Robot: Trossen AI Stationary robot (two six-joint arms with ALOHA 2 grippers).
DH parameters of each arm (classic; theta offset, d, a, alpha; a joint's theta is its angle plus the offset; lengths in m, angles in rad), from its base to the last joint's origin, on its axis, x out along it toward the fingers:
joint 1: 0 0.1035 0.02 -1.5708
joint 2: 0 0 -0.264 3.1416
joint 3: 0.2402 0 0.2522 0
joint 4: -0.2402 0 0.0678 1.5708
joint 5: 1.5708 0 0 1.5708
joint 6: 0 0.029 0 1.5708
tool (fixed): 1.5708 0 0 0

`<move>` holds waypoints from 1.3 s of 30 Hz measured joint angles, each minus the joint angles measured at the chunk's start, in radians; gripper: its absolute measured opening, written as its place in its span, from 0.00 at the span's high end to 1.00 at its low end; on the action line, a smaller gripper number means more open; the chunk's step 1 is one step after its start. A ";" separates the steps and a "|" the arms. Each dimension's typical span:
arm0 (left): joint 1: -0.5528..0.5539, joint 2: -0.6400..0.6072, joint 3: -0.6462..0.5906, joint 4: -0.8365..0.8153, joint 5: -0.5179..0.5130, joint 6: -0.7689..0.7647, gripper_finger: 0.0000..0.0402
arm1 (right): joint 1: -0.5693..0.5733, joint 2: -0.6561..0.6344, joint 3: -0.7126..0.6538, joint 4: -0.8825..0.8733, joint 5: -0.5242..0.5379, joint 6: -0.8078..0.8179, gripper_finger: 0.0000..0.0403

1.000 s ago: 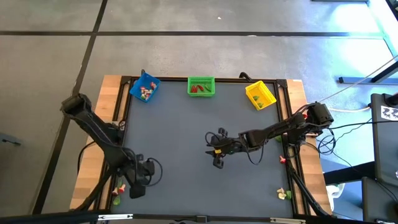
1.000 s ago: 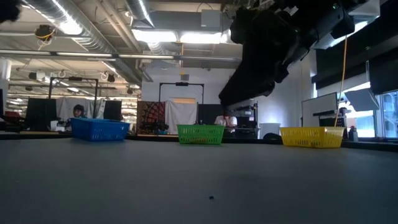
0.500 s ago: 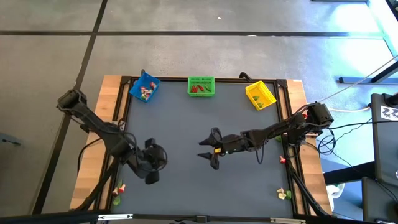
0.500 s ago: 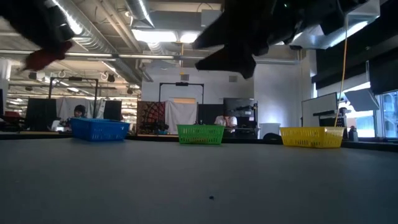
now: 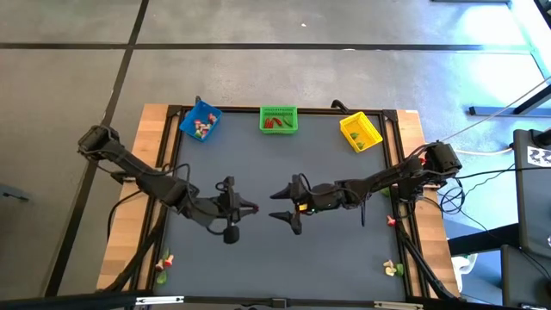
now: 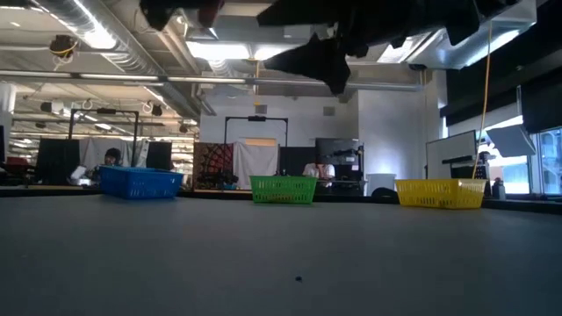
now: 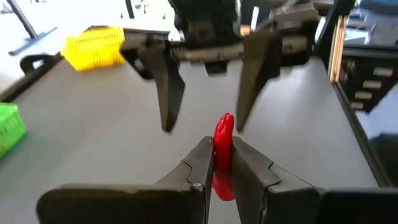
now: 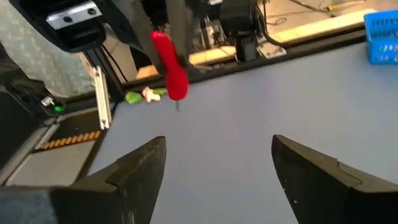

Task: Sort produce into baskets
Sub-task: Put the red chili pepper into the green bin

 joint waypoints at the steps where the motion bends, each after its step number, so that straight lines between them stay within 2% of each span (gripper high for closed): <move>1: 0.007 0.000 0.000 0.016 0.000 0.015 0.89 | 0.000 0.000 0.000 0.010 -0.004 -0.001 0.28; 6: 0.037 0.000 -0.006 0.084 0.000 0.042 0.89 | 0.000 0.005 0.000 0.072 -0.017 -0.017 0.28; 11: 0.070 0.002 -0.008 0.091 0.001 0.051 0.89 | 0.000 0.060 0.000 0.241 -0.072 -0.043 0.28; 15: 0.086 0.002 -0.008 0.117 0.001 0.052 0.89 | 0.000 0.092 0.000 0.306 -0.050 -0.050 0.28; 29: 0.088 0.002 -0.008 0.212 0.001 0.074 0.89 | 0.000 0.094 0.000 0.348 0.032 -0.078 0.58; 39: 0.088 0.002 -0.008 0.212 0.001 0.074 0.89 | 0.000 0.094 0.000 0.405 0.050 -0.082 0.68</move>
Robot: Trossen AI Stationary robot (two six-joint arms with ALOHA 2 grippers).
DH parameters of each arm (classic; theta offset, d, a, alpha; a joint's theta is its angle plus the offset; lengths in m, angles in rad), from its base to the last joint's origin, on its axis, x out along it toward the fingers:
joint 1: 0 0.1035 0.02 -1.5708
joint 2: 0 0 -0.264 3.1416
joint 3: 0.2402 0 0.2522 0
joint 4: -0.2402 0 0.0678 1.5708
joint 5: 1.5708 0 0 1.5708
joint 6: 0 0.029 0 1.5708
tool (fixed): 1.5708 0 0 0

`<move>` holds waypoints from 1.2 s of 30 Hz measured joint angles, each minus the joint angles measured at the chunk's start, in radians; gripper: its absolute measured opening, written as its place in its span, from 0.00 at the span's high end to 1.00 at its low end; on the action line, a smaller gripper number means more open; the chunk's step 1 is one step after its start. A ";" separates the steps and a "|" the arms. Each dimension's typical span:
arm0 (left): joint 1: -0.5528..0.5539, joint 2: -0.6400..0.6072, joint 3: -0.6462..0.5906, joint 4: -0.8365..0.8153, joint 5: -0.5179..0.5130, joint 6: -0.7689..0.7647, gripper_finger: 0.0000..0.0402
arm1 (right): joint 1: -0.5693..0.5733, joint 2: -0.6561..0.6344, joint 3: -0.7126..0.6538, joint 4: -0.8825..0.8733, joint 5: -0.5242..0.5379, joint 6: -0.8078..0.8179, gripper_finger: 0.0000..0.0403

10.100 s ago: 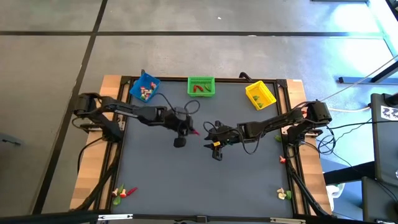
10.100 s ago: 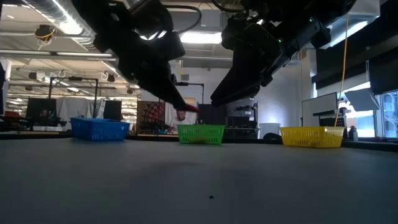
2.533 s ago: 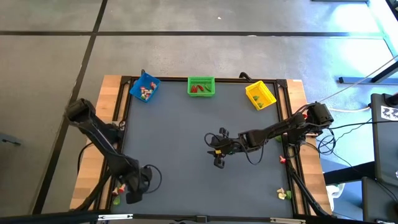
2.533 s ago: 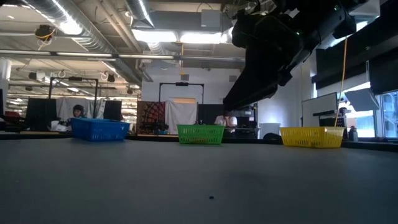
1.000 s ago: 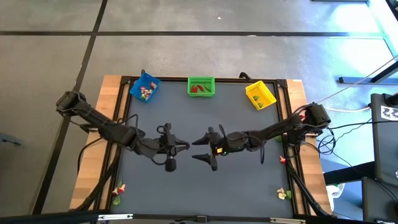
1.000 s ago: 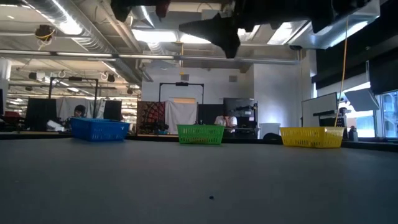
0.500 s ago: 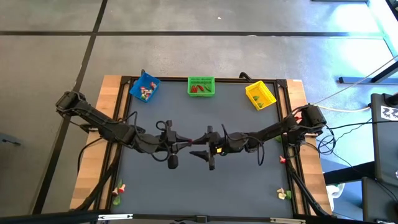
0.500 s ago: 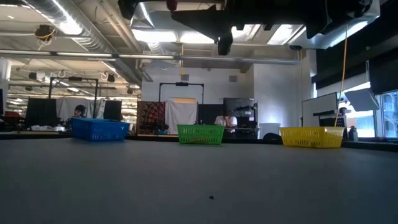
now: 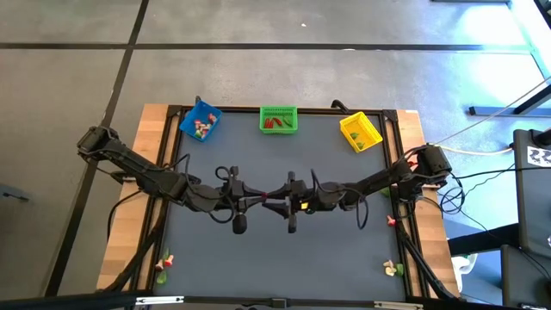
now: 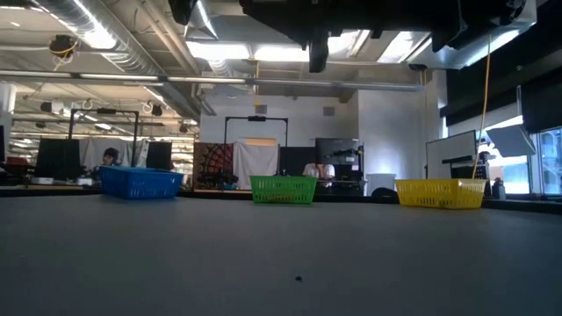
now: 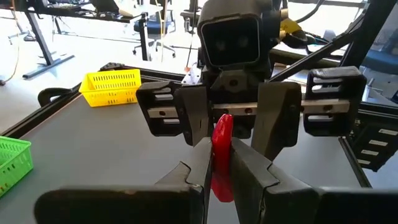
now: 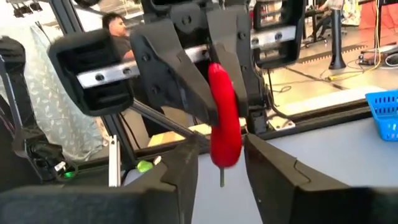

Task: Sort produce into baskets
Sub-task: Put the red chili pepper into the green bin

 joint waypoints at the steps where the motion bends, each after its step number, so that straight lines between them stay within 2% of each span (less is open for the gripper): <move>1: 0.000 0.000 0.000 0.000 0.000 0.000 0.89 | 0.000 0.000 0.000 0.005 0.000 0.000 0.68; 12: 0.000 0.000 0.000 0.000 0.000 0.002 0.89 | -0.021 0.000 0.000 0.002 -0.010 0.008 0.70; 23: 0.000 0.001 -0.001 -0.004 0.000 0.022 0.89 | -0.020 0.008 0.000 0.007 -0.013 0.006 0.93; 31: 0.015 0.001 -0.001 -0.009 0.005 -0.005 0.88 | -0.020 0.009 0.000 0.003 -0.010 0.004 0.91; 36: 0.017 -0.013 -0.001 -0.047 0.003 -0.002 0.77 | -0.020 0.011 0.000 -0.007 -0.011 -0.019 0.91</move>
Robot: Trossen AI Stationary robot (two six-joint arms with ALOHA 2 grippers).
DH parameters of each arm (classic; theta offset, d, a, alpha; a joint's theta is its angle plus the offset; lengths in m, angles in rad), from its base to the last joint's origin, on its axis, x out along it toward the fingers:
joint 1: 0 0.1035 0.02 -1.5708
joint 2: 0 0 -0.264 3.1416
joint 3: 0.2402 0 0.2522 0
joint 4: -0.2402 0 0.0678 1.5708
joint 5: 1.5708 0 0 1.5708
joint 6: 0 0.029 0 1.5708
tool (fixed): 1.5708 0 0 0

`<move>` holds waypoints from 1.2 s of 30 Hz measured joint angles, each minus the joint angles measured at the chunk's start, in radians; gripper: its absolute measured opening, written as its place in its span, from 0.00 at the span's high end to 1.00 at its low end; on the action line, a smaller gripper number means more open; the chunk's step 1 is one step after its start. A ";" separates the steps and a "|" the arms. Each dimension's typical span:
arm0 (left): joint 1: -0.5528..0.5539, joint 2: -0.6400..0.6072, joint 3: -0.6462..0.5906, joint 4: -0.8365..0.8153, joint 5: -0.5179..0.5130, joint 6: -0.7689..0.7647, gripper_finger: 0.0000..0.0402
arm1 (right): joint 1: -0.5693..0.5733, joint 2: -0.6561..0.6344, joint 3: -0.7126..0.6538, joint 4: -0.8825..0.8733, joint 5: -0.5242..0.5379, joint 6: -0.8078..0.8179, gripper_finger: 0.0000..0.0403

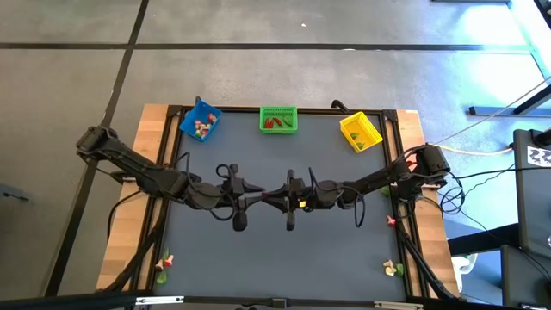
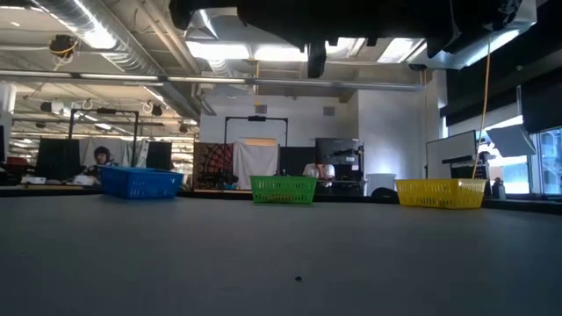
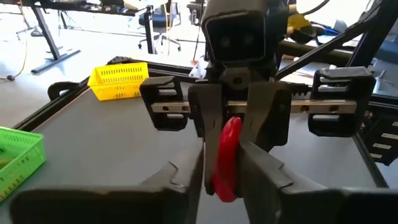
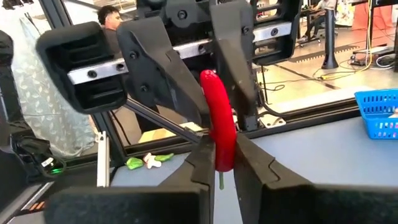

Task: Sort produce into baskets
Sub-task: Put the red chili pepper into the green bin

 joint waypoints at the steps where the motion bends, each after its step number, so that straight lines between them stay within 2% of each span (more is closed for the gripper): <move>1: 0.000 -0.007 0.000 -0.006 0.000 -0.003 0.75 | 0.000 0.000 0.000 0.001 0.000 -0.001 0.91; 8: -0.017 -0.086 0.000 -0.179 -0.003 -0.042 0.63 | 0.000 -0.008 0.000 -0.028 0.047 -0.032 0.90; 13: -0.027 -0.101 0.000 -0.340 -0.003 -0.132 0.62 | -0.015 -0.054 0.000 -0.133 0.115 -0.076 0.90; 17: -0.032 -0.077 0.000 -0.406 -0.003 -0.191 0.61 | -0.058 -0.092 0.000 -0.256 0.142 -0.080 0.90; 28: -0.022 0.019 0.000 -0.411 -0.003 -0.186 0.61 | -0.280 -0.110 0.001 -0.504 0.131 -0.080 0.90; 36: 0.008 0.054 0.000 -0.405 -0.003 -0.159 0.61 | -0.453 -0.109 0.000 -0.517 0.088 -0.082 0.90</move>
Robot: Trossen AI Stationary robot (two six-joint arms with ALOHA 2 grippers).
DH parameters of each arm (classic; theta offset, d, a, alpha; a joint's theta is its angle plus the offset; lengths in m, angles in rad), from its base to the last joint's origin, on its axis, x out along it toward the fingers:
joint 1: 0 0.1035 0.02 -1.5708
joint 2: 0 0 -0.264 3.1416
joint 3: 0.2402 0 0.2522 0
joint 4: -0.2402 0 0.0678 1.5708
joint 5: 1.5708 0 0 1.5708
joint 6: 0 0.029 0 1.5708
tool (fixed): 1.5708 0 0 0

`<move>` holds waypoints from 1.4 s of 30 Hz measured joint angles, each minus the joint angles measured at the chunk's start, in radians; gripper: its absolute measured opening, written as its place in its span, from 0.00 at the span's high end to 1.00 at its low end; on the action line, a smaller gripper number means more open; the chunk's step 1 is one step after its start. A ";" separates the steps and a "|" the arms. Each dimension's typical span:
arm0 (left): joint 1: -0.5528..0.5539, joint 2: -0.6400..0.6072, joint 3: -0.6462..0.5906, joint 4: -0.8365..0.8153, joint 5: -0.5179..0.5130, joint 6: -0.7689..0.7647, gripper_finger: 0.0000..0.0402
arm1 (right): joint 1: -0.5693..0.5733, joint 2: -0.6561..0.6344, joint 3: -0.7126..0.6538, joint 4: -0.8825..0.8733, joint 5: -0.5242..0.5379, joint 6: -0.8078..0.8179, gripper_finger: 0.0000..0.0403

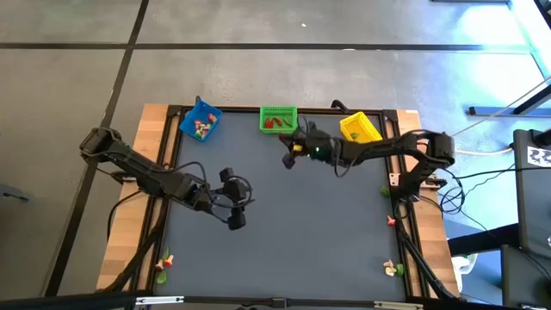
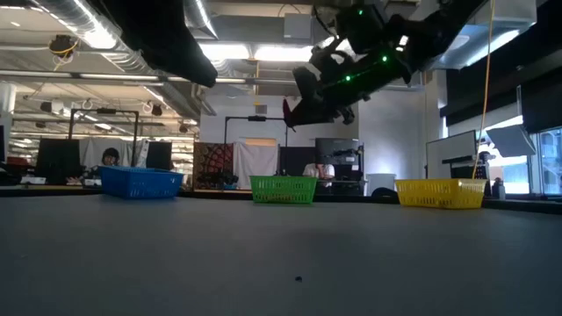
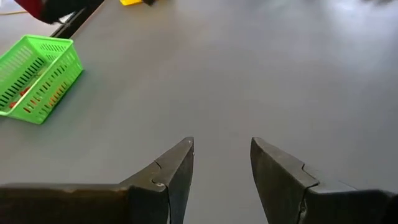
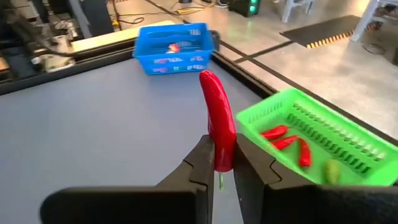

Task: Sort produce into baskets
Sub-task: Put the red chili pepper into the green bin

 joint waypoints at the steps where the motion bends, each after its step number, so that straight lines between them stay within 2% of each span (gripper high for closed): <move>1: 0.004 0.000 0.000 0.001 0.000 0.000 0.61 | -0.021 0.000 0.000 0.000 -0.015 0.000 0.90; 8: 0.024 0.003 0.000 0.002 0.000 0.000 0.61 | -0.143 0.002 0.000 -0.003 -0.096 0.002 0.90; 14: 0.026 0.004 0.000 0.001 0.000 0.007 0.61 | -0.239 0.008 0.000 -0.003 -0.113 0.058 0.90; 19: 0.028 0.004 0.000 0.001 0.000 0.007 0.61 | -0.311 0.070 0.000 0.046 -0.239 0.124 0.90; 21: 0.032 0.004 0.000 0.005 0.000 0.007 0.61 | -0.330 0.101 0.000 0.047 -0.259 0.140 0.90; 31: 0.053 0.004 0.000 0.004 0.000 0.005 0.61 | -0.346 0.174 0.000 0.066 -0.259 0.143 0.90; 37: 0.053 0.004 0.000 0.006 0.000 0.000 0.61 | -0.346 0.183 0.000 0.067 -0.173 0.140 0.90; 42: 0.053 0.004 0.000 0.006 0.000 -0.003 0.61 | -0.346 0.183 0.000 0.067 -0.179 0.139 0.90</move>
